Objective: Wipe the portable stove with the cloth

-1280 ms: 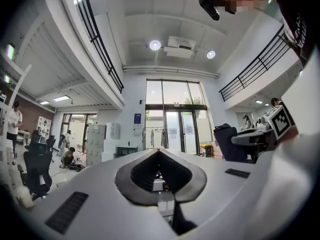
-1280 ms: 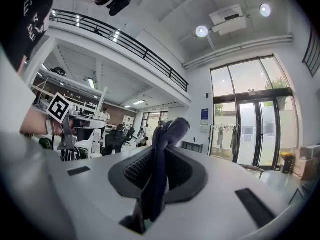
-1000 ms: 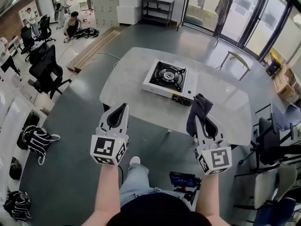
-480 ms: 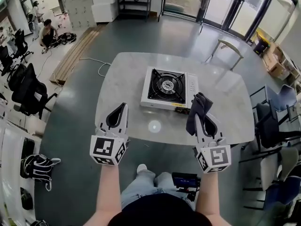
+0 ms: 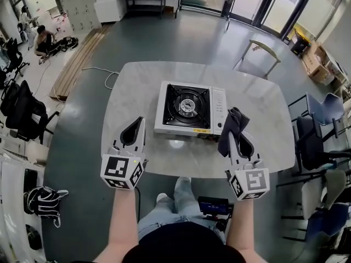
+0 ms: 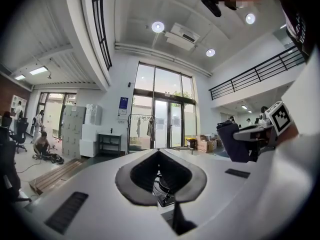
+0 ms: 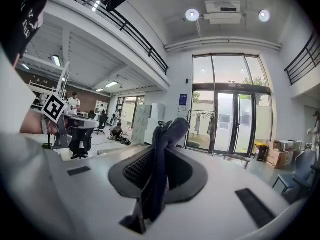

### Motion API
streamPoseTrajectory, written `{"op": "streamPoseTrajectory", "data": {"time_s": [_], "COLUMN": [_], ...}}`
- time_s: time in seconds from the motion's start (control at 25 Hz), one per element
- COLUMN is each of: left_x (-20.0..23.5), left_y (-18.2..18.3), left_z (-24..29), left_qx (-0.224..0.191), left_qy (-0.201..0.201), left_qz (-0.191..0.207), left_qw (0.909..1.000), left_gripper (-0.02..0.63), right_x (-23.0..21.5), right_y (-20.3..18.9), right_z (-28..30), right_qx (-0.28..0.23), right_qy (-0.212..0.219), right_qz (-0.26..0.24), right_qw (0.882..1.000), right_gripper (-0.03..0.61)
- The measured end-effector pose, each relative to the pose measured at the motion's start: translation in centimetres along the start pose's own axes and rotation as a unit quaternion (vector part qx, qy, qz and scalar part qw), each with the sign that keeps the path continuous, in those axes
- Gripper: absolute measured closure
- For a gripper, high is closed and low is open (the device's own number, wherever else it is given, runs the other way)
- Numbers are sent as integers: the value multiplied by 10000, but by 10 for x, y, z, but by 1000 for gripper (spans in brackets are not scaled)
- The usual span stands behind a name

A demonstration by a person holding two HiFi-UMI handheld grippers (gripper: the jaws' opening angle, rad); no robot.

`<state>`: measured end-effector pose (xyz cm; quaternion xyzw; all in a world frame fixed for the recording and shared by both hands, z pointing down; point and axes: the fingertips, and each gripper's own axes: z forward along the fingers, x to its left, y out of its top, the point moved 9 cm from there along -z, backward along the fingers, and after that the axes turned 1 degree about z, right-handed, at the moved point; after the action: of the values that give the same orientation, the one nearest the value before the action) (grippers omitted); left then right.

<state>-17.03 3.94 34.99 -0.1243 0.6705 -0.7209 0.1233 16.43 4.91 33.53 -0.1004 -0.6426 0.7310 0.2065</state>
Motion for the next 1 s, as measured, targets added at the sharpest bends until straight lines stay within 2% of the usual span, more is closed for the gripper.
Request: {"op": "streamPoseTrajectory", "data": {"time_s": [0.28,0.52,0.76,1.0], "left_x": [12,14,27,62], "left_y": [12,12,5,-5], "left_z": [56,89,95,93], "left_qx": [-20,81,248,321], "left_qy": [232,547,817,1003], "left_qz": [175,150,91,-25], "left_qw": [9996,9984,9963,9944], "left_gripper": [603,603,603,603], "right_x": [-40,-69,-71,-43], "right_y": [-3,-3,-6,-6], "right_z": [59,99,134,174], "right_qx": [-85,-58,39,193], "right_qy": [221,540,866,1150], "right_qz": [106,119,145,57], "right_qw": [9997,9985,9961,9932], "right_gripper": [512,512,512,512]}}
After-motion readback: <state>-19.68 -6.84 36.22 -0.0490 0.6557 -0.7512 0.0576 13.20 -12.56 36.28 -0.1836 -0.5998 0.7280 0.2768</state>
